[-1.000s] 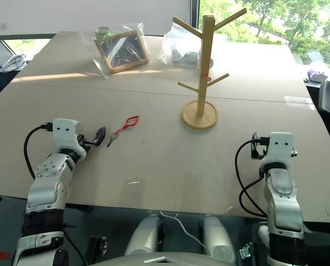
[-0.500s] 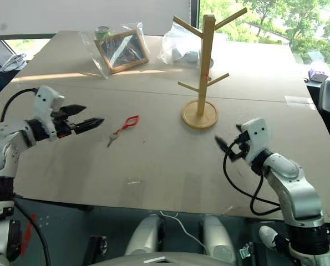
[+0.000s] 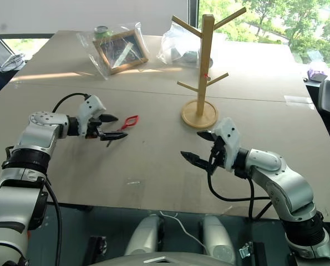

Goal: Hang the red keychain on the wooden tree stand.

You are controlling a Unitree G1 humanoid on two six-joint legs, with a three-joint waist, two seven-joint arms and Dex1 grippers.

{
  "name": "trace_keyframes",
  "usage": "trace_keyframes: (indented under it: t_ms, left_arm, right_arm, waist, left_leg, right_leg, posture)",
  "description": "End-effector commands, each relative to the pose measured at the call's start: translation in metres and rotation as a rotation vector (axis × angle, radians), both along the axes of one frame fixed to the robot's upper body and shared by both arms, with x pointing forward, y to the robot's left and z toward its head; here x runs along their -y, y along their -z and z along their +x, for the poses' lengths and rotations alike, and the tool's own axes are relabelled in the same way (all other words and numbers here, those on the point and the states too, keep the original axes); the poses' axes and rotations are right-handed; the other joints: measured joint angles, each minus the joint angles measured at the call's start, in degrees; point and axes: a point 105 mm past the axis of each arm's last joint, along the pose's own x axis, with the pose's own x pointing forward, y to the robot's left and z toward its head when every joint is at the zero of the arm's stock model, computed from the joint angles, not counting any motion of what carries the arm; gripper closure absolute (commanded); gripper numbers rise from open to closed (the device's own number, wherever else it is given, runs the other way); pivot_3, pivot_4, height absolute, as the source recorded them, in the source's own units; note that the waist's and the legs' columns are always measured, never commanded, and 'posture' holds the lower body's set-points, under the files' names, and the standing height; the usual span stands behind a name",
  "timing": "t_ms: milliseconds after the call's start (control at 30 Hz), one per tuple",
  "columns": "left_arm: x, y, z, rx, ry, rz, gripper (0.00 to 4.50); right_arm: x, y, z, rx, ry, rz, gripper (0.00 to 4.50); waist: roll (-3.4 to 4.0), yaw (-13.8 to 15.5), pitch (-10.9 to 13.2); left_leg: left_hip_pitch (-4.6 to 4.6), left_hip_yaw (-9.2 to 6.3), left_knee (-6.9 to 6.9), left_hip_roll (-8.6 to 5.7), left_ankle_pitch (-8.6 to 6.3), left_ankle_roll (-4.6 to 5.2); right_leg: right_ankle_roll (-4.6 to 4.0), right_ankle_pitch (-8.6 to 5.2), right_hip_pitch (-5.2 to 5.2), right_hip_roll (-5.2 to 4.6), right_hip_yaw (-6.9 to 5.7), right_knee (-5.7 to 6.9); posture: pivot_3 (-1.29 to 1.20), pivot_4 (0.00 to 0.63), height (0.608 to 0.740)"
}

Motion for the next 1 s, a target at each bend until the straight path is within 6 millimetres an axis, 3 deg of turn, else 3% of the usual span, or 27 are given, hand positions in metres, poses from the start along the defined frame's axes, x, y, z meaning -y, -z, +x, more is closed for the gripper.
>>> trace_keyframes:
  t_ms: [33, 300, 333, 600, 700, 800, 900, 1000]
  left_arm:
    - [0.004, 0.0, 0.007, 0.042, 0.001, 0.01, 0.56]
    - [0.014, 0.005, 0.01, 0.056, 0.012, -0.028, 4.19]
    - [0.016, 0.004, 0.01, 0.057, 0.016, -0.036, 4.44]
    - [0.021, 0.0, 0.004, 0.06, 0.05, -0.053, 4.44]
    - [0.028, -0.023, -0.003, 0.138, 0.077, -0.078, 4.44]
    - [0.046, -0.058, -0.016, 0.293, 0.117, -0.136, 4.44]
    - [0.079, -0.087, -0.038, 0.471, 0.213, -0.141, 4.44]
    - [0.114, -0.105, -0.053, 0.619, 0.318, -0.145, 4.44]
  right_arm:
    - [-0.003, -0.013, -0.006, 0.048, -0.016, 0.013, 0.0]
    - [-0.002, -0.014, -0.004, 0.046, -0.008, 0.005, 0.0]
    - [-0.001, -0.013, -0.004, 0.046, -0.007, 0.005, 0.0]
    - [0.003, -0.012, -0.002, 0.048, 0.01, -0.009, 0.0]
    - [0.015, -0.013, -0.003, 0.049, 0.07, -0.007, 0.0]
    - [0.038, -0.024, -0.004, 0.113, 0.217, 0.029, 0.0]
    - [0.06, -0.047, -0.008, 0.229, 0.383, 0.081, 0.0]
    - [0.066, -0.057, -0.017, 0.274, 0.436, 0.084, 0.0]
  waist:
    - [0.0, 0.2, 0.0]
    - [-0.01, 0.5, 0.0]
    - [-0.01, 0.5, 0.0]
    - [0.0, 0.9, 0.0]
    - [0.0, 0.9, 0.0]
    - [-0.01, 1.1, 0.0]
    - [0.0, 1.2, 0.0]
    - [0.01, 1.2, 0.0]
  left_leg:
    - [0.0, 0.0, 0.01, 0.0, 0.0, 0.0]
    - [-0.01, -0.01, 0.04, -0.03, 0.0, 0.0]
    - [-0.01, -0.01, 0.04, -0.03, 0.0, 0.0]
    - [-0.02, 0.0, 0.05, -0.03, 0.0, 0.0]
    - [-0.01, 0.0, 0.04, -0.02, 0.0, 0.0]
    - [-0.1, -0.05, 0.04, 0.0, 0.0, 0.0]
    - [-0.09, -0.06, 0.05, 0.0, 0.0, -0.01]
    - [0.05, -0.04, 0.06, -0.02, 0.0, -0.01]
  right_leg:
    - [0.0, 0.0, 0.0, 0.0, 0.0, 0.0]
    - [0.01, 0.0, 0.02, -0.04, -0.01, 0.02]
    - [0.01, 0.0, 0.02, -0.03, -0.01, 0.02]
    - [0.01, 0.0, 0.02, -0.04, -0.01, 0.0]
    - [0.0, 0.0, 0.02, -0.04, 0.0, 0.01]
    - [0.0, 0.0, 0.0, -0.04, -0.03, -0.01]
    - [0.01, 0.0, 0.01, -0.08, -0.05, 0.0]
    - [0.02, 0.01, 0.13, -0.09, -0.03, 0.0]
  posture:
    - [0.0, 0.15, 0.74]
    - [0.0, 0.15, 0.74]
    - [0.0, 0.15, 0.74]
    - [0.0, 0.15, 0.74]
    - [0.0, 0.15, 0.74]
    - [0.0, 0.15, 0.74]
    - [0.0, 0.15, 0.74]
    - [0.0, 0.15, 0.74]
